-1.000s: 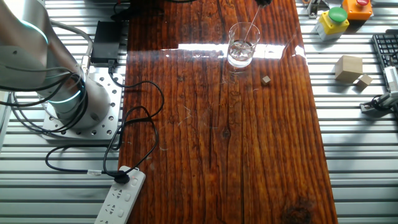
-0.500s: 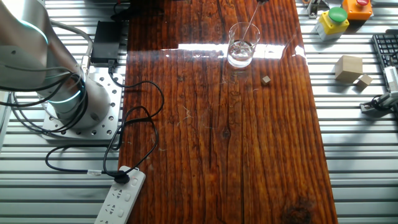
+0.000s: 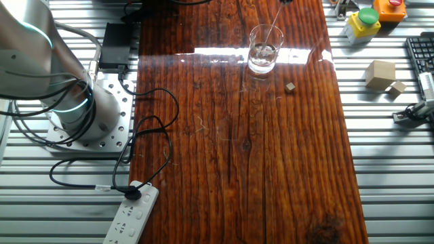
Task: Stir the beaker with a glass rod
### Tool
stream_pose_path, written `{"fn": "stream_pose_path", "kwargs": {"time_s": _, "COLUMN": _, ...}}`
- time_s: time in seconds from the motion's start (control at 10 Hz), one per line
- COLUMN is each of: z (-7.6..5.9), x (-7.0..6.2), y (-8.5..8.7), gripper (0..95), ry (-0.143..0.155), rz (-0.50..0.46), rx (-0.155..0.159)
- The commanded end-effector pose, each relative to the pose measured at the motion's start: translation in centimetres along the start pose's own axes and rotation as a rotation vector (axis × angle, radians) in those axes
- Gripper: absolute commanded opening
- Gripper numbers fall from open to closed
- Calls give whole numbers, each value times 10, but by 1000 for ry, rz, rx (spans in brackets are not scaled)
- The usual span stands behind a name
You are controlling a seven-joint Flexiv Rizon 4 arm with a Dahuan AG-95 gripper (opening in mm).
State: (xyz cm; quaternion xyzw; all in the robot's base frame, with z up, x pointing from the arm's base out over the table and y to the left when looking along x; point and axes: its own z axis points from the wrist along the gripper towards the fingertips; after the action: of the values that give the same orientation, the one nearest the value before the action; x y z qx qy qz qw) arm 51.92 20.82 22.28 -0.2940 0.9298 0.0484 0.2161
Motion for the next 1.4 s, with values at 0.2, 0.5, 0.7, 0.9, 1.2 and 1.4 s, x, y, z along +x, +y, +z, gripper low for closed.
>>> {"fn": "stream_pose_path", "kwargs": {"time_s": 0.2, "z": -1, "x": 0, "y": 0, "gripper": 0, "ry": 0, "rz": 2, "rx": -5}}
{"fn": "stream_pose_path", "kwargs": {"time_s": 0.5, "z": 4, "x": 1, "y": -4, "gripper": 0, "ry": -15, "rz": -17, "rx": 4}}
{"fn": "stream_pose_path", "kwargs": {"time_s": 0.7, "z": 7, "x": -1, "y": -9, "gripper": 0, "ry": -23, "rz": -20, "rx": 3}}
{"fn": "stream_pose_path", "kwargs": {"time_s": 0.9, "z": 7, "x": -4, "y": -11, "gripper": 0, "ry": -24, "rz": -18, "rx": 3}}
{"fn": "stream_pose_path", "kwargs": {"time_s": 1.2, "z": 13, "x": -10, "y": -9, "gripper": 0, "ry": -33, "rz": 1, "rx": 4}}
{"fn": "stream_pose_path", "kwargs": {"time_s": 1.4, "z": 14, "x": -12, "y": -6, "gripper": 0, "ry": -31, "rz": 16, "rx": 6}}
